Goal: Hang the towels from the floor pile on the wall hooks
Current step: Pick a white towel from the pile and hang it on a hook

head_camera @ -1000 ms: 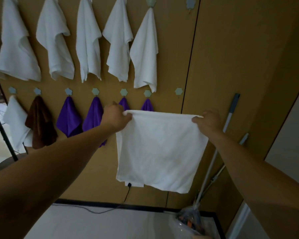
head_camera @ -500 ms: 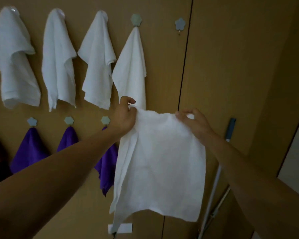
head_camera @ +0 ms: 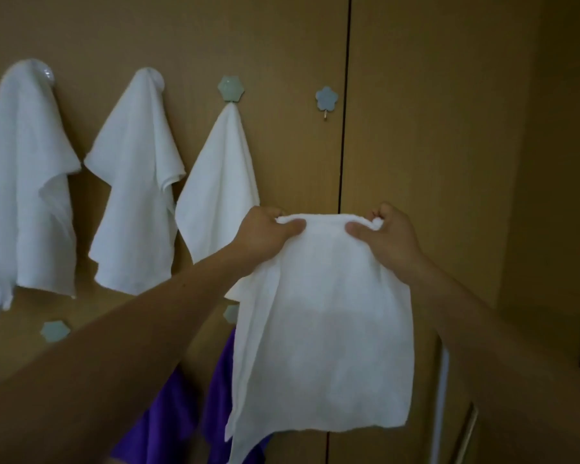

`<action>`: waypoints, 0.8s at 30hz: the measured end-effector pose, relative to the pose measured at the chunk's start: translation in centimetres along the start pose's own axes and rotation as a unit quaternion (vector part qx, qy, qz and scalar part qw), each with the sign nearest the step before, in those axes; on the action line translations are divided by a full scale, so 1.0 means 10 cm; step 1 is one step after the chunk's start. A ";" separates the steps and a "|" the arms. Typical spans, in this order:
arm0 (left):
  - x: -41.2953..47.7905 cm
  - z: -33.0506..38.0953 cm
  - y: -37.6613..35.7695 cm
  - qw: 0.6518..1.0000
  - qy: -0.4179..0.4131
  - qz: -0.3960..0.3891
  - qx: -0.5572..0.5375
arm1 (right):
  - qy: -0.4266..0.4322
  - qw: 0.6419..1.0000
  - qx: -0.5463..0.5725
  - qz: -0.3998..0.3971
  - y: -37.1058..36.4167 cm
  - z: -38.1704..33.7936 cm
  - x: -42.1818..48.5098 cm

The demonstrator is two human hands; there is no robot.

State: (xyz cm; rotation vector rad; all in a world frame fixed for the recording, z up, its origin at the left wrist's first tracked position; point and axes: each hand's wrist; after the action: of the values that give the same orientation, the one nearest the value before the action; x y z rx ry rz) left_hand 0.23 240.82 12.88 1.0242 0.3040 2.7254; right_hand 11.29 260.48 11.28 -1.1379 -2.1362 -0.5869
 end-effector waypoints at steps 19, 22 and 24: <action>2.22 0.87 -0.56 0.917 -0.185 0.293 0.199 | 0.146 0.980 -0.066 0.121 -0.45 -0.52 2.43; 2.36 0.83 -0.57 0.902 -0.170 0.312 0.246 | 0.151 0.978 -0.080 0.117 -0.57 -0.48 2.58; 2.37 0.80 -0.59 0.895 -0.169 0.323 0.257 | 0.147 0.977 -0.090 0.122 -0.65 -0.40 2.62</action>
State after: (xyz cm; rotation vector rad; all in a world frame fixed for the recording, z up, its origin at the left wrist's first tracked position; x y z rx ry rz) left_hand -11.13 253.83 31.94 2.0346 0.7695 2.9917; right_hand -3.88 269.20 32.19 -1.2978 -1.6897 -0.7915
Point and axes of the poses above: each hand's wrist, its own x-axis towards the middle knuckle, its own y-axis out of the back of the hand, z = x × y, and after that the axes turned 9 degrees about z, right-handed
